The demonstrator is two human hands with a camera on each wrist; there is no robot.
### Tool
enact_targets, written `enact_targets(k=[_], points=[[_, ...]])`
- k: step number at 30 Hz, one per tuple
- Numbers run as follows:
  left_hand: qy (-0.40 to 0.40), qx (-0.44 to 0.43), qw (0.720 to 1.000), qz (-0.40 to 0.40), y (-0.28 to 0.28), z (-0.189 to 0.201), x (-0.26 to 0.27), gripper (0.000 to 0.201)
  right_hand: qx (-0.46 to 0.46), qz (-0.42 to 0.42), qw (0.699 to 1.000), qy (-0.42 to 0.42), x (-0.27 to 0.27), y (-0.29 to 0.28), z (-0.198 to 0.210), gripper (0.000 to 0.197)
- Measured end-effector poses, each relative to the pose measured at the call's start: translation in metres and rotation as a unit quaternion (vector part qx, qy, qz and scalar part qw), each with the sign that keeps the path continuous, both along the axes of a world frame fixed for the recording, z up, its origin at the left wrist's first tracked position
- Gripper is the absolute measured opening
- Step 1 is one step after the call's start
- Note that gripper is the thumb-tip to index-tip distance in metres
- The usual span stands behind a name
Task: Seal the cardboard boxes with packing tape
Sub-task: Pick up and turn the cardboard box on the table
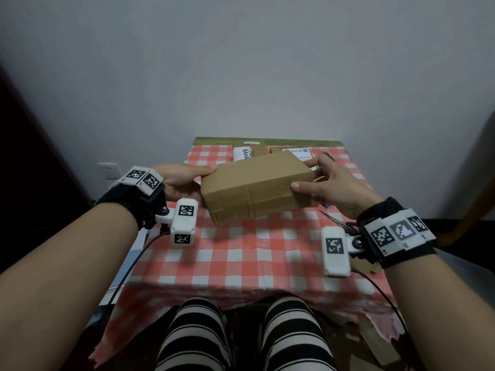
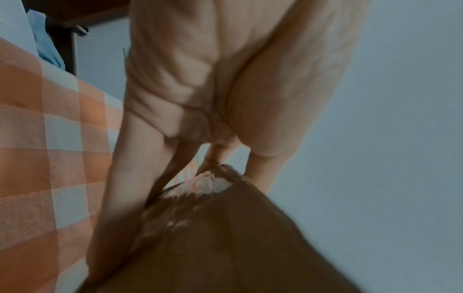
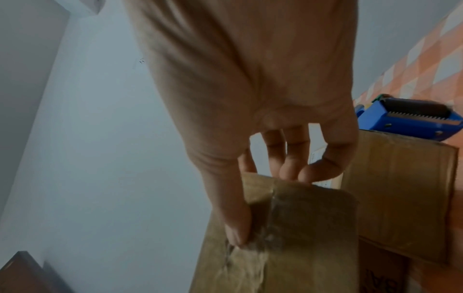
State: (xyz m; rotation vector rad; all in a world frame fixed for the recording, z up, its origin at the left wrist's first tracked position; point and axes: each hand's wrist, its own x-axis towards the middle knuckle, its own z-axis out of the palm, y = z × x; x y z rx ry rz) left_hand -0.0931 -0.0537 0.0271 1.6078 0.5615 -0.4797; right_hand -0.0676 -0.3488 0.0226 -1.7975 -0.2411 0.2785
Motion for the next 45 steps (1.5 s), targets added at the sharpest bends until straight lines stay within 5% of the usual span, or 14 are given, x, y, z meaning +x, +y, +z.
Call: enact_targets(k=[5,9,13,16,18,21,26,30,34,41,45], points=[[-0.042,0.006,0.999,-0.010,0.007,0.001,-0.002,0.028,0.005,0.023,1.000,0.020,0.004,-0.003,-0.007,0.047],[-0.099,-0.015,0.995,-0.030,0.012,0.002,-0.002,0.060,0.002,0.026,0.996,0.089,0.012,-0.012,-0.012,0.058],[-0.104,0.134,0.979,-0.109,0.000,0.002,0.002,0.085,-0.037,0.056,0.985,0.162,0.013,-0.018,-0.006,0.048],[-0.114,0.343,0.915,-0.179,-0.011,-0.001,0.008,0.084,-0.061,0.022,0.981,0.181,0.016,-0.023,-0.008,0.033],[-0.120,0.391,0.892,-0.192,-0.023,0.001,0.009,0.076,-0.056,-0.050,0.979,0.188,0.021,-0.029,-0.015,0.025],[-0.140,0.401,0.885,-0.192,-0.037,0.002,0.015,0.068,-0.079,-0.148,0.963,0.211,0.031,-0.042,-0.034,0.003],[-0.180,0.366,0.883,-0.232,-0.061,0.004,0.023,0.054,-0.160,-0.222,0.937,0.219,0.044,-0.061,-0.066,0.007],[-0.151,0.429,0.842,-0.291,-0.071,-0.004,0.030,0.077,-0.259,-0.140,0.932,0.214,0.050,-0.070,-0.083,0.015],[-0.134,0.504,0.794,-0.312,-0.074,-0.009,0.036,0.096,-0.467,-0.067,0.872,0.133,0.053,-0.066,-0.079,0.036],[-0.146,0.499,0.778,-0.352,-0.073,-0.003,0.034,0.096,-0.458,-0.081,0.872,0.150,0.065,-0.068,-0.090,0.038],[-0.151,0.462,0.803,-0.345,-0.072,-0.004,0.032,0.091,-0.438,-0.098,0.880,0.157,0.070,-0.072,-0.092,0.033]])
